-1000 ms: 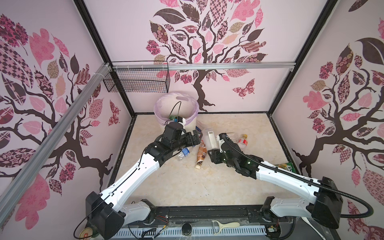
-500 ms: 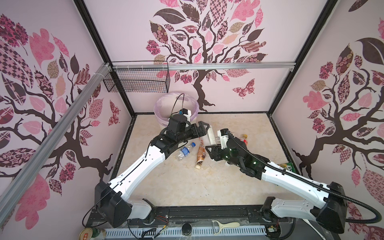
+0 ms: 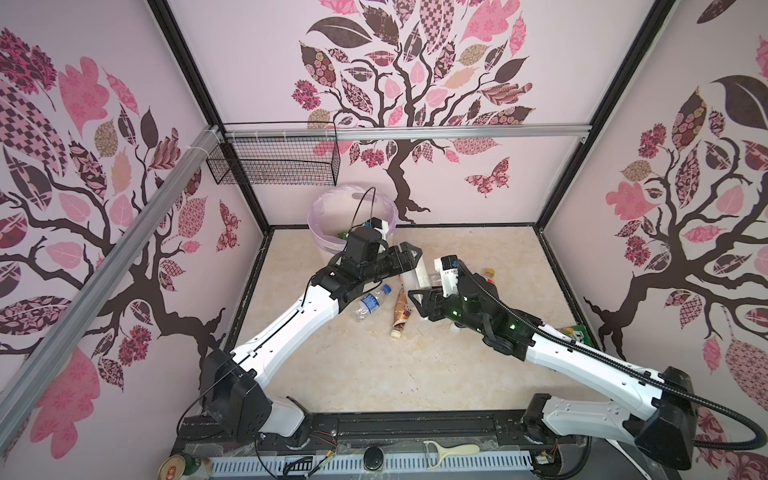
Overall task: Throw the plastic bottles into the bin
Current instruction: 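Grasp the bottle's base with left gripper while right gripper holds it, then open right gripper and raise the clear bottle with left gripper over bin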
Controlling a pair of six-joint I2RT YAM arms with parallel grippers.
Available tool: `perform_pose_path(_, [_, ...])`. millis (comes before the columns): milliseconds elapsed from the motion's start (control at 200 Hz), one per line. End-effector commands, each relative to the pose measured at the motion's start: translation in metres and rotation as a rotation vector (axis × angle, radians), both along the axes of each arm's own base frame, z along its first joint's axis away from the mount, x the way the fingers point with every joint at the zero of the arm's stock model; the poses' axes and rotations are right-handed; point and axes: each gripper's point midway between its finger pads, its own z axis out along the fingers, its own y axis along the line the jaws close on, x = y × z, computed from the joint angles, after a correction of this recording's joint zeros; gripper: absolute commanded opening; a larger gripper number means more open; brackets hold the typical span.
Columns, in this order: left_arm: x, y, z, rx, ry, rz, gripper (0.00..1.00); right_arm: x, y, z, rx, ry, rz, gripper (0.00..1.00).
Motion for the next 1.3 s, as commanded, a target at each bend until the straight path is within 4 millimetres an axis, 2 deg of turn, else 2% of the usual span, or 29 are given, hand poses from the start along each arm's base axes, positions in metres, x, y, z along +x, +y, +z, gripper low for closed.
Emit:
perform_pose_path(0, [0.003,-0.011,0.021,-0.026,-0.053,-0.021,0.76,-0.005,0.0,0.038,0.079,-0.072,0.019,0.52])
perform_pose_path(200, [0.003,-0.017,0.016,-0.015,-0.051,-0.032,0.61,-0.008,-0.004,0.034,0.059,-0.073,0.019,0.55])
perform_pose_path(395, [0.003,-0.011,0.022,0.008,-0.068,-0.01,0.54,-0.01,-0.01,0.032,0.053,-0.076,0.009,0.61])
perform_pose_path(620, [0.005,0.001,0.034,0.07,-0.118,0.022,0.52,-0.013,-0.018,0.035,0.038,-0.094,-0.001,0.79])
perform_pose_path(690, [0.009,0.009,0.043,0.108,-0.149,0.043,0.52,-0.014,-0.022,0.038,0.034,-0.107,-0.007,0.89])
perform_pose_path(790, [0.017,0.025,0.064,0.141,-0.201,0.083,0.52,-0.015,-0.029,0.045,0.025,-0.133,-0.022,0.99])
perform_pose_path(900, [0.026,0.045,0.093,0.188,-0.286,0.14,0.53,-0.013,-0.034,0.053,-0.004,-0.168,-0.038,0.99])
perform_pose_path(1100, [0.035,0.067,0.155,0.319,-0.482,0.203,0.53,-0.007,-0.035,0.077,-0.042,-0.233,-0.05,1.0])
perform_pose_path(1290, [0.031,0.091,0.228,0.423,-0.75,0.303,0.53,-0.005,-0.03,0.1,-0.017,-0.26,-0.043,1.0])
